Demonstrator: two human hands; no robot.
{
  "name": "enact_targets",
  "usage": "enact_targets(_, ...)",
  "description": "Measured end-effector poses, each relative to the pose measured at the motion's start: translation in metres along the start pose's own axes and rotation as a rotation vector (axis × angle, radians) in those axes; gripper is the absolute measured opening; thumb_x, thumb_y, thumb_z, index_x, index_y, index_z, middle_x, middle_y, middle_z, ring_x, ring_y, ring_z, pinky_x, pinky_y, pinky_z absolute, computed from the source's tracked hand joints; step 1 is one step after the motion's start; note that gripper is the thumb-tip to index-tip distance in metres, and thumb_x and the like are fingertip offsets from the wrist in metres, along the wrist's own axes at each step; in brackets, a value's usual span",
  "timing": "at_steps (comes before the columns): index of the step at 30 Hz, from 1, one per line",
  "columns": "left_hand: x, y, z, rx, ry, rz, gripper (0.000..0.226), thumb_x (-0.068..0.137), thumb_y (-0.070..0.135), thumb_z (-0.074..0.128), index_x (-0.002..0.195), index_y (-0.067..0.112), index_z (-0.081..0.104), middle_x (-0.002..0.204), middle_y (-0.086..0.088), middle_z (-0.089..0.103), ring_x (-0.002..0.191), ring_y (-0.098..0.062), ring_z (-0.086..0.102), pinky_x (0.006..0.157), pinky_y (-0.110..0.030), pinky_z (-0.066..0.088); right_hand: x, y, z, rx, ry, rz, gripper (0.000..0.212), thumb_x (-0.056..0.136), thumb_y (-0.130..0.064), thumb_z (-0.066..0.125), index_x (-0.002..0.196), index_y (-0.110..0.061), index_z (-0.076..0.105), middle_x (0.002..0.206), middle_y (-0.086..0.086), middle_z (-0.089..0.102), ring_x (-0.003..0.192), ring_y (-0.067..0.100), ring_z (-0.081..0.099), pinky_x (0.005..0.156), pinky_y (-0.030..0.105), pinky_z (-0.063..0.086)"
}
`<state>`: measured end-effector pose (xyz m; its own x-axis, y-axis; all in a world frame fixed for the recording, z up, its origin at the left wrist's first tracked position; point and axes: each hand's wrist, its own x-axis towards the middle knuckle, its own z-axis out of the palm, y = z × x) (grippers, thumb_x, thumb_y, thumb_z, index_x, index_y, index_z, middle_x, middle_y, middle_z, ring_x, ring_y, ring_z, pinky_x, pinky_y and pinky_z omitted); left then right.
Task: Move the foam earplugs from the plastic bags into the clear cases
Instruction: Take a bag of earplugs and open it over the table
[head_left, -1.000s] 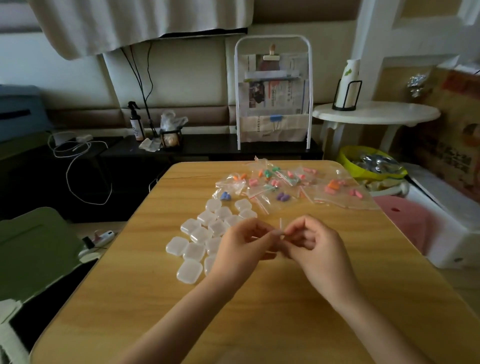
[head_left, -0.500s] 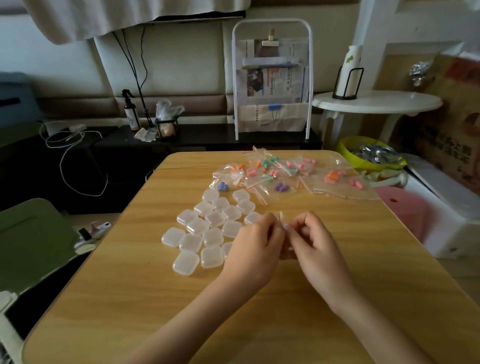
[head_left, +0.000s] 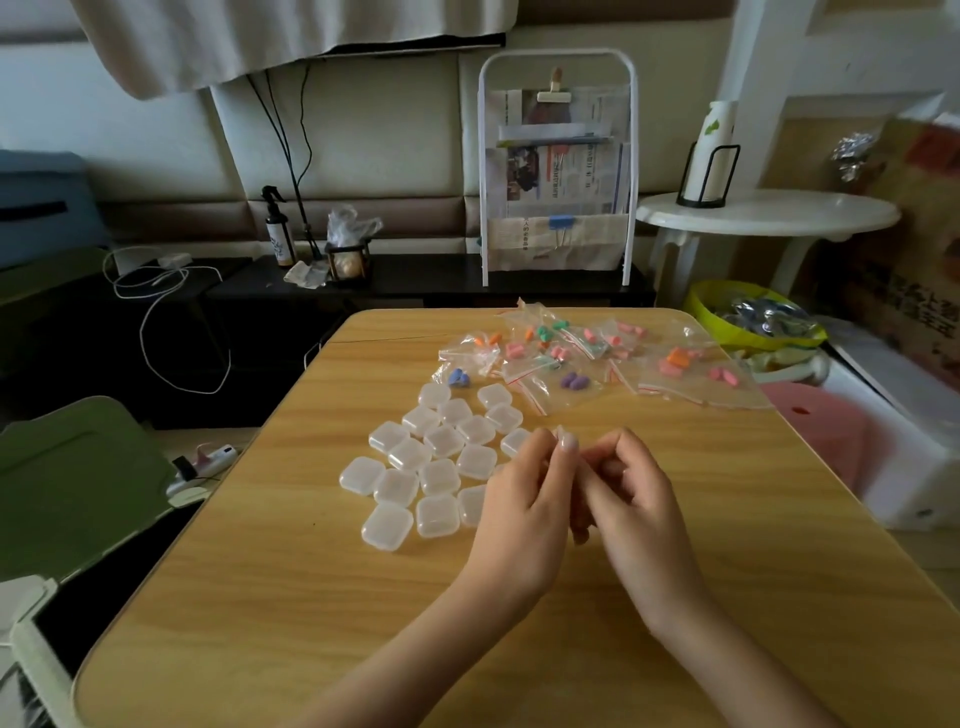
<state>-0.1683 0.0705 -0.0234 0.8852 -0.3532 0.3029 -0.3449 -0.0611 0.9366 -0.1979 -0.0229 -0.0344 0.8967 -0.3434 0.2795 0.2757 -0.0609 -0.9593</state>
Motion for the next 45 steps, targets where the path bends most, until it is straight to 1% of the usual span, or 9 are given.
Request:
enact_targets(4, 0.002, -0.006, 0.002, -0.024, -0.041, 0.047, 0.028, 0.099, 0.027, 0.044, 0.076, 0.012, 0.043, 0.056, 0.006, 0.051, 0.052, -0.009, 0.052, 0.053, -0.026, 0.043, 0.004, -0.004, -0.005, 0.272, 0.010, 0.228, 0.017, 0.089, -0.007, 0.058, 0.072, -0.007, 0.056, 0.066, 0.014, 0.049, 0.052, 0.016, 0.043, 0.048, 0.024, 0.037)
enact_targets(9, 0.007, -0.008, 0.002, 0.099, -0.102, 0.133, 0.020, 0.098, 0.020, 0.047, 0.079, 0.017, 0.043, 0.058, 0.015, 0.054, 0.055, 0.001, 0.053, 0.055, -0.010, 0.037, 0.007, -0.004, -0.014, 0.466, 0.000, 0.328, 0.009, 0.074, -0.016, 0.062, 0.074, -0.007, 0.060, 0.063, 0.003, 0.057, 0.054, 0.009, 0.046, 0.051, 0.017, 0.042)
enact_targets(18, 0.011, -0.007, 0.004, 0.036, -0.091, 0.060, 0.025, 0.100, 0.016, 0.043, 0.076, 0.012, 0.041, 0.055, 0.016, 0.051, 0.050, -0.002, 0.046, 0.051, -0.015, 0.036, 0.014, 0.005, -0.017, 0.664, -0.029, 0.445, 0.014, 0.077, -0.021, 0.062, 0.084, -0.009, 0.063, 0.066, 0.001, 0.053, 0.060, 0.009, 0.048, 0.061, 0.020, 0.043)
enact_targets(20, 0.010, -0.008, 0.004, 0.046, -0.062, 0.038, 0.027, 0.100, 0.014, 0.042, 0.073, 0.013, 0.040, 0.054, 0.015, 0.050, 0.051, -0.003, 0.045, 0.051, -0.017, 0.036, 0.013, 0.006, -0.015, 0.611, -0.009, 0.403, 0.011, 0.080, -0.019, 0.061, 0.082, -0.009, 0.059, 0.066, 0.003, 0.053, 0.060, 0.011, 0.048, 0.062, 0.024, 0.041)
enact_targets(23, 0.009, -0.009, 0.005, 0.070, -0.001, -0.004, 0.029, 0.099, 0.012, 0.041, 0.070, 0.014, 0.039, 0.054, 0.013, 0.050, 0.053, -0.003, 0.045, 0.053, -0.021, 0.037, 0.008, 0.008, -0.009, 0.268, 0.065, 0.214, 0.014, 0.092, -0.015, 0.058, 0.079, -0.010, 0.055, 0.061, 0.000, 0.053, 0.056, 0.011, 0.047, 0.055, 0.023, 0.041)
enact_targets(28, 0.006, -0.012, 0.006, 0.115, -0.002, 0.013, 0.033, 0.097, 0.035, 0.036, 0.076, 0.011, 0.044, 0.060, 0.004, 0.049, 0.057, -0.015, 0.047, 0.059, -0.048, 0.041, 0.001, 0.010, 0.000, -0.116, 0.064, -0.113, 0.021, 0.088, -0.037, 0.050, 0.086, -0.016, 0.051, 0.066, -0.003, 0.057, 0.058, 0.006, 0.052, 0.053, 0.020, 0.042)
enact_targets(34, 0.005, -0.015, 0.008, 0.402, 0.045, 0.136, 0.033, 0.101, 0.032, 0.036, 0.071, 0.021, 0.035, 0.056, 0.006, 0.047, 0.048, -0.012, 0.042, 0.048, -0.034, 0.033, 0.000, 0.012, 0.003, -0.119, 0.116, -0.094, 0.018, 0.088, -0.034, 0.051, 0.085, -0.016, 0.050, 0.066, -0.006, 0.058, 0.058, 0.004, 0.053, 0.054, 0.021, 0.042)
enact_targets(38, 0.006, -0.019, 0.006, 0.606, 0.088, 0.281, 0.040, 0.089, 0.053, 0.015, 0.074, 0.021, 0.033, 0.052, 0.009, 0.036, 0.045, -0.013, 0.038, 0.042, -0.024, 0.023, -0.003, 0.012, 0.001, -0.419, 0.230, -0.317, 0.010, 0.093, -0.009, 0.054, 0.085, -0.011, 0.049, 0.063, -0.005, 0.055, 0.061, 0.010, 0.056, 0.048, 0.019, 0.039)
enact_targets(45, 0.006, -0.023, 0.005, 0.688, 0.134, 0.320, 0.040, 0.087, 0.050, 0.013, 0.073, 0.018, 0.031, 0.050, 0.010, 0.028, 0.043, -0.021, 0.036, 0.040, -0.025, 0.017, -0.005, 0.015, 0.002, -0.567, 0.215, -0.374, 0.021, 0.094, -0.008, 0.054, 0.083, -0.021, 0.042, 0.060, -0.006, 0.053, 0.055, 0.014, 0.052, 0.045, 0.018, 0.032)
